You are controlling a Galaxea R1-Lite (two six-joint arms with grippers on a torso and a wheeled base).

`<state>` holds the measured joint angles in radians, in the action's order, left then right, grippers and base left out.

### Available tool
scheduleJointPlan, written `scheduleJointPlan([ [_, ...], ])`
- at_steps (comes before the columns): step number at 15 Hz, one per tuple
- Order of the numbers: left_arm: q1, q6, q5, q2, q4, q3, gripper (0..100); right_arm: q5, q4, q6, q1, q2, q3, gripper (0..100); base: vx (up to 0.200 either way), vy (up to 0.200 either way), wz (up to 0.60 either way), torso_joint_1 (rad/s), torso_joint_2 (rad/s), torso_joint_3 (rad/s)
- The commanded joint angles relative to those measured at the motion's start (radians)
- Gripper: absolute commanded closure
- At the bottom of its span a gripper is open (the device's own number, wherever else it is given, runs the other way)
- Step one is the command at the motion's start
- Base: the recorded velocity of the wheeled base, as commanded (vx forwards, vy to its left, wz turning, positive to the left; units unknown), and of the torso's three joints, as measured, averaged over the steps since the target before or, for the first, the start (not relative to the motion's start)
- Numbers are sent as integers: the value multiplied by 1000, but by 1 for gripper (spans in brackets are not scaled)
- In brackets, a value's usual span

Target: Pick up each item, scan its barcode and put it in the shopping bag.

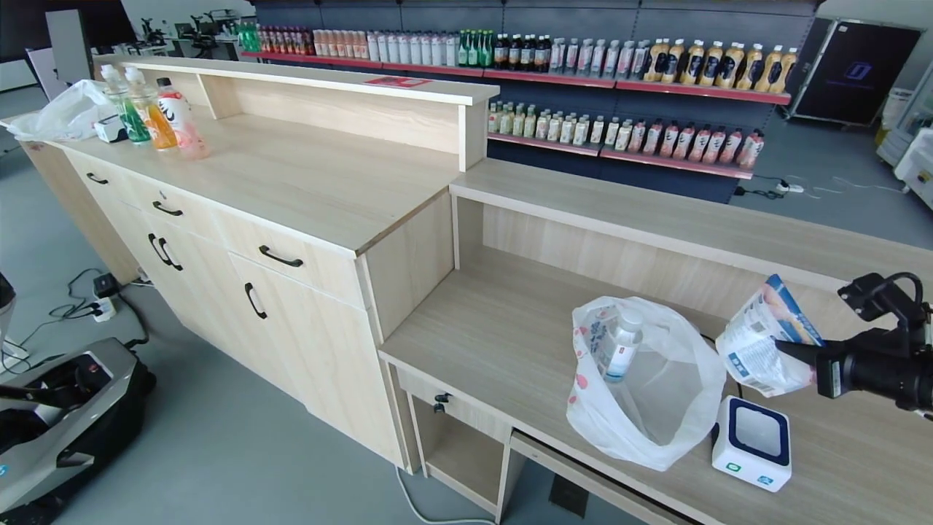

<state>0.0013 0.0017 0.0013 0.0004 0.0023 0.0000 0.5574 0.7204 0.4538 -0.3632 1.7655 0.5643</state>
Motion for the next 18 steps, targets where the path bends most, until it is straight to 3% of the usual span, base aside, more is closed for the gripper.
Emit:
scheduleJointPlan([
  [1, 0, 0, 0, 0, 1, 0, 0, 1, 8, 0, 21, 81, 0, 100, 0, 0, 0, 0, 0, 0],
  [7, 0, 0, 0, 0, 1, 0, 0, 1, 119, -3, 58, 255, 22, 100, 0, 0, 0, 0, 0, 0],
  [10, 0, 0, 0, 0, -1, 0, 0, 1, 120, -78, 99, 269, 28, 100, 0, 0, 0, 0, 0, 0],
  [18, 0, 0, 0, 0, 1, 0, 0, 1, 142, -80, 95, 361, 152, 100, 0, 0, 0, 0, 0, 0],
])
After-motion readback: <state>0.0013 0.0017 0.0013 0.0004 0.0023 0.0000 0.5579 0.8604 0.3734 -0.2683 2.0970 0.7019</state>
